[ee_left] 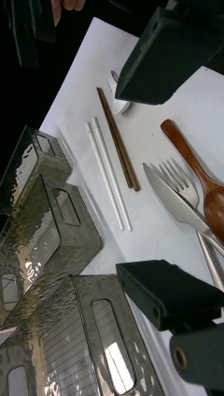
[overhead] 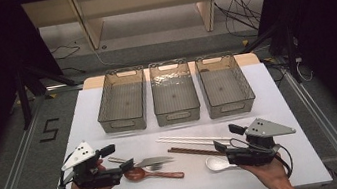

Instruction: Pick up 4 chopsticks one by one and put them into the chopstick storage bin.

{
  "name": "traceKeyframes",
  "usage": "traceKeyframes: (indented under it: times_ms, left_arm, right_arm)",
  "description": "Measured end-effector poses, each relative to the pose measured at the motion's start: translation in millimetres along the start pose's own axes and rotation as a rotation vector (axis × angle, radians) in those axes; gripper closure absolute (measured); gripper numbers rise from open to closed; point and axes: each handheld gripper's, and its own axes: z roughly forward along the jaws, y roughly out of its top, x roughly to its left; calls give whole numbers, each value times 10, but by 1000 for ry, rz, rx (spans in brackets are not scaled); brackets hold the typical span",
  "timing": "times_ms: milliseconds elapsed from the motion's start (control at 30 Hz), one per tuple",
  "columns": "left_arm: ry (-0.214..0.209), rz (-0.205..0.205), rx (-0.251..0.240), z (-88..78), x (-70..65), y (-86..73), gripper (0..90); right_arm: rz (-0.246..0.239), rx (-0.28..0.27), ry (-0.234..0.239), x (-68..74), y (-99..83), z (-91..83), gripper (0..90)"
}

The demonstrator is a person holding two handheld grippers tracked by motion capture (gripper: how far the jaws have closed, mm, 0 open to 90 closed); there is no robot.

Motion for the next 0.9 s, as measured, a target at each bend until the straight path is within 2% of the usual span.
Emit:
traceKeyframes:
  times_ms: [400, 533, 733, 900]
  left_arm:
    - [2, -1, 3, 0, 8, 2, 133]
    - [4, 4, 3, 0, 6, 2, 133]
    - [8, 5, 8, 4, 11, 0, 133]
    - [11, 8, 7, 2, 9, 1, 134]
  right_arm:
    - [-34, 67, 30, -40, 52, 68, 291]
    - [-75, 106, 52, -49, 100, 112, 299]
    - [-163, 213, 100, -99, 195, 240, 351]
    - [-199, 351, 152, -133, 204, 469, 367]
